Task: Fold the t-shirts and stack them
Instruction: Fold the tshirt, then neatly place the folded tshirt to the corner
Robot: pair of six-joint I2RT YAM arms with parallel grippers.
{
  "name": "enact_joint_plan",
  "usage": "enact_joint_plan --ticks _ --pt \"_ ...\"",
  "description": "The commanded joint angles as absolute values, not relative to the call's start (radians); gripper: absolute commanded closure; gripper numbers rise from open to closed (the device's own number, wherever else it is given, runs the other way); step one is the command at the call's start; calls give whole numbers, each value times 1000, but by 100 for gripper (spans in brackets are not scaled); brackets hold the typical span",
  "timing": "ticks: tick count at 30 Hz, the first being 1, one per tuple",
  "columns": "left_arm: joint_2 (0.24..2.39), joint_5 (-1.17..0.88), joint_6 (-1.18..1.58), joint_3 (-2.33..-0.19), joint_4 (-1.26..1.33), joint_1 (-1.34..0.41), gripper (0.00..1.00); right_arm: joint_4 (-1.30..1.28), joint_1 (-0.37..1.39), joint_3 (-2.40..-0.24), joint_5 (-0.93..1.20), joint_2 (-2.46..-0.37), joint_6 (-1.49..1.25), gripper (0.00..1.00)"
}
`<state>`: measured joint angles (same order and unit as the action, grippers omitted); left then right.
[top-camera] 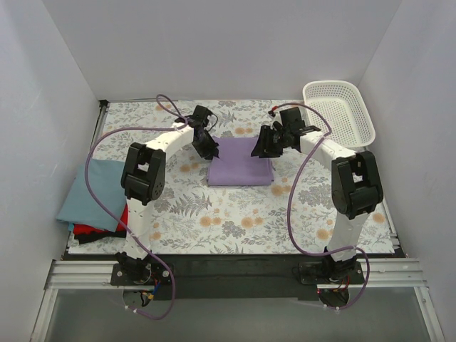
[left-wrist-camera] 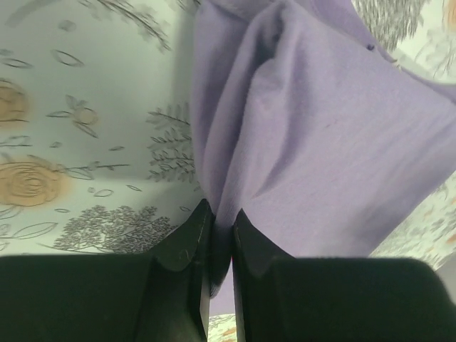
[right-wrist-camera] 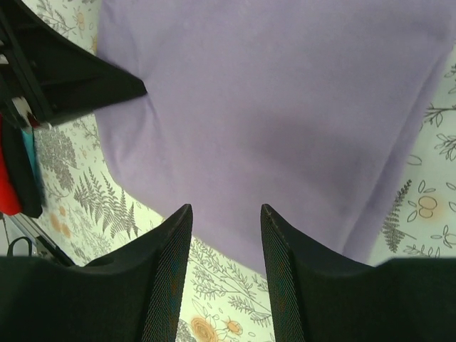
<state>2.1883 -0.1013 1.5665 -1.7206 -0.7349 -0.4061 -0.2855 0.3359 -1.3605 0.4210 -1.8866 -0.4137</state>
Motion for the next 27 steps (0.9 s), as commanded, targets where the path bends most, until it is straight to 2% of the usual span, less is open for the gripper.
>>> enact_joint_plan --ticks 1,7,11,18,21,27 --pt "2151 23 1707 -1773 -807 -356 100 -267 336 -1338 426 -1810 -405 50" --pt "2161 38 1736 -1821 -868 -281 100 -265 380 -1313 384 -1782 -408 50" --pt "2174 43 1772 -1809 -913 -264 100 -252 480 -1313 273 -1775 -410 48" --pt "2010 107 1916 -1551 -810 -201 100 -250 597 -1384 258 -1847 -420 48" --pt "2006 176 1953 -1581 -891 -173 100 -252 620 -1408 250 -1865 -425 48" --pt "2036 167 1973 -1631 -940 -103 100 -271 666 -1468 250 -1913 -433 48"
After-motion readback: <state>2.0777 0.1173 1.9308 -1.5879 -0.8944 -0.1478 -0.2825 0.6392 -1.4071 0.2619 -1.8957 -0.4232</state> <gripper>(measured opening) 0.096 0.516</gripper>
